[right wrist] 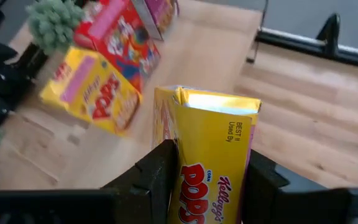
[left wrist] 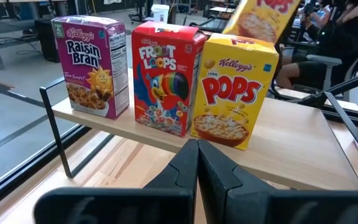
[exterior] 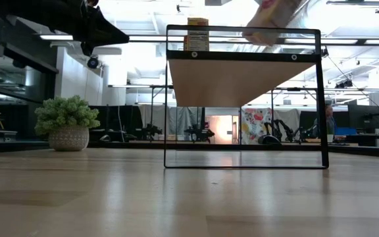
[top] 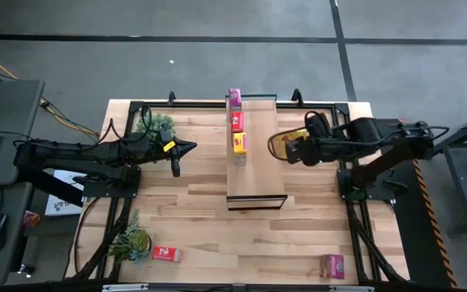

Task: Stack cereal on shelf
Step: Put the yellow cereal box aligned with the other yellow cereal box on the shelf

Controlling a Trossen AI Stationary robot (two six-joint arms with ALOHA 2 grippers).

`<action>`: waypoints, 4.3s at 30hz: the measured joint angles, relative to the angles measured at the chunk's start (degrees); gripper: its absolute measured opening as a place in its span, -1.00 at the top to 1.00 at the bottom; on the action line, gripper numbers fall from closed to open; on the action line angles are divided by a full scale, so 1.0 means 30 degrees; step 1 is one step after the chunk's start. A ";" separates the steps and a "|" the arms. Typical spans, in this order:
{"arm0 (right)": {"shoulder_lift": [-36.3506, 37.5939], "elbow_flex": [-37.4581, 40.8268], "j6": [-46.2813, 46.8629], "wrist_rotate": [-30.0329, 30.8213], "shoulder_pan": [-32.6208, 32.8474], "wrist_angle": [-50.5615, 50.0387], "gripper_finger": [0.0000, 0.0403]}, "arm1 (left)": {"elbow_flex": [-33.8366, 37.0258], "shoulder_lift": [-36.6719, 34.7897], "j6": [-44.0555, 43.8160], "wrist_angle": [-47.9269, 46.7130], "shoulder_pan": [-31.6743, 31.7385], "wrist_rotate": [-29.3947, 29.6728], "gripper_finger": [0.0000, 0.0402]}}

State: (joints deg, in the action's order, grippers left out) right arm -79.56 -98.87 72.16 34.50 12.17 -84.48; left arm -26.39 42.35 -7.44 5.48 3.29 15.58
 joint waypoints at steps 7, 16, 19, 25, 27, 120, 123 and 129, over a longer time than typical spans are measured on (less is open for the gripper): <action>-0.1017 0.0000 -0.1770 -0.1960 -0.1867 0.1306 0.34 | 0.0000 0.0001 0.0001 -0.0022 0.0000 -0.0002 1.00; -0.2409 0.0000 -0.4010 -0.3229 -0.3730 0.2483 0.34 | 0.0000 0.0007 0.0022 -0.0022 0.0000 0.0005 1.00; -0.2748 0.0000 -0.4478 -0.4006 -0.3937 0.2988 0.34 | 0.0000 0.0003 0.0022 -0.0022 0.0000 0.0005 1.00; -0.3079 0.0000 -0.4556 -0.5131 -0.3915 0.3090 0.34 | 0.0000 0.0007 0.0029 -0.0022 0.0000 0.0005 1.00; -0.3143 0.0000 -0.4512 -0.5139 -0.3921 0.3085 0.34 | 0.0000 0.0007 0.0022 -0.0029 0.0000 0.0005 1.00; -0.3918 0.0116 -0.8202 -0.5852 -0.3913 0.6027 -0.32 | 0.0000 0.0006 0.0027 -0.0313 0.0000 0.0005 1.00; -0.3723 -0.0032 -0.8258 -0.5527 -0.3913 0.5809 -0.32 | 0.0000 0.0005 0.0029 -0.0327 0.0000 0.0005 1.00; -0.3650 -0.1697 -0.9727 -0.4292 -0.3844 0.5695 -0.32 | 0.0000 0.0001 0.0028 -0.0350 0.0000 0.0005 1.00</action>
State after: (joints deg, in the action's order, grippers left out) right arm -90.51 -103.96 42.98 21.63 0.63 -67.39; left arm -26.39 42.35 -7.36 4.43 3.29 15.59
